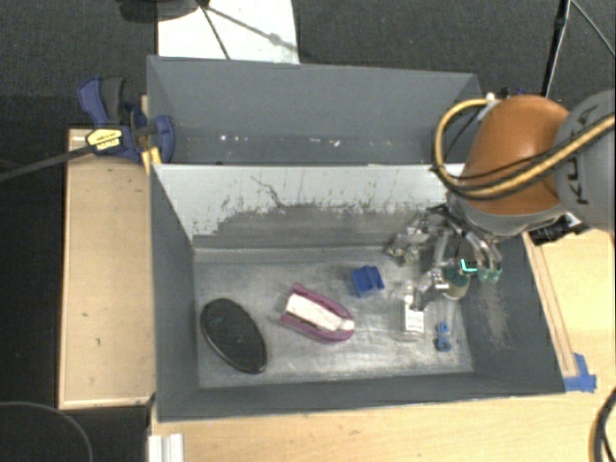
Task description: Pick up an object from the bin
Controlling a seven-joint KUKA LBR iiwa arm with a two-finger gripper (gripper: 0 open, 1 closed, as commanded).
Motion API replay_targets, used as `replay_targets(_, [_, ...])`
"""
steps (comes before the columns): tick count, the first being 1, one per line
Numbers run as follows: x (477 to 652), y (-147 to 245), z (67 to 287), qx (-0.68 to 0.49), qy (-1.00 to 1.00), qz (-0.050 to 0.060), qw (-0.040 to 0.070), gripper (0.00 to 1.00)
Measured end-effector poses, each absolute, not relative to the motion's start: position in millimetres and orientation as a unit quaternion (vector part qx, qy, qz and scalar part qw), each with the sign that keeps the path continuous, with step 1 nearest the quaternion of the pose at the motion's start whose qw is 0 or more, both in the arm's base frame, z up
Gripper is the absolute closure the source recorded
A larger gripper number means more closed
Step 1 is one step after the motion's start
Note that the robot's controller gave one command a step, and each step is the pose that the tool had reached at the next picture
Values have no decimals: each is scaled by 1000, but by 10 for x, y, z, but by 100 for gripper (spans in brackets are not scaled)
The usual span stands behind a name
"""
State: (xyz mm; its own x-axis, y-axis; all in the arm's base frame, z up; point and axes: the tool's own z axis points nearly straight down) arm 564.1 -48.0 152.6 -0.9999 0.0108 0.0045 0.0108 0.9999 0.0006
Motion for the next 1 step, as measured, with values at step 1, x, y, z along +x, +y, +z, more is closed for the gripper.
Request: replay_targets(1, [5918, -75, 820, -1, -1000, -1, -4, 0])
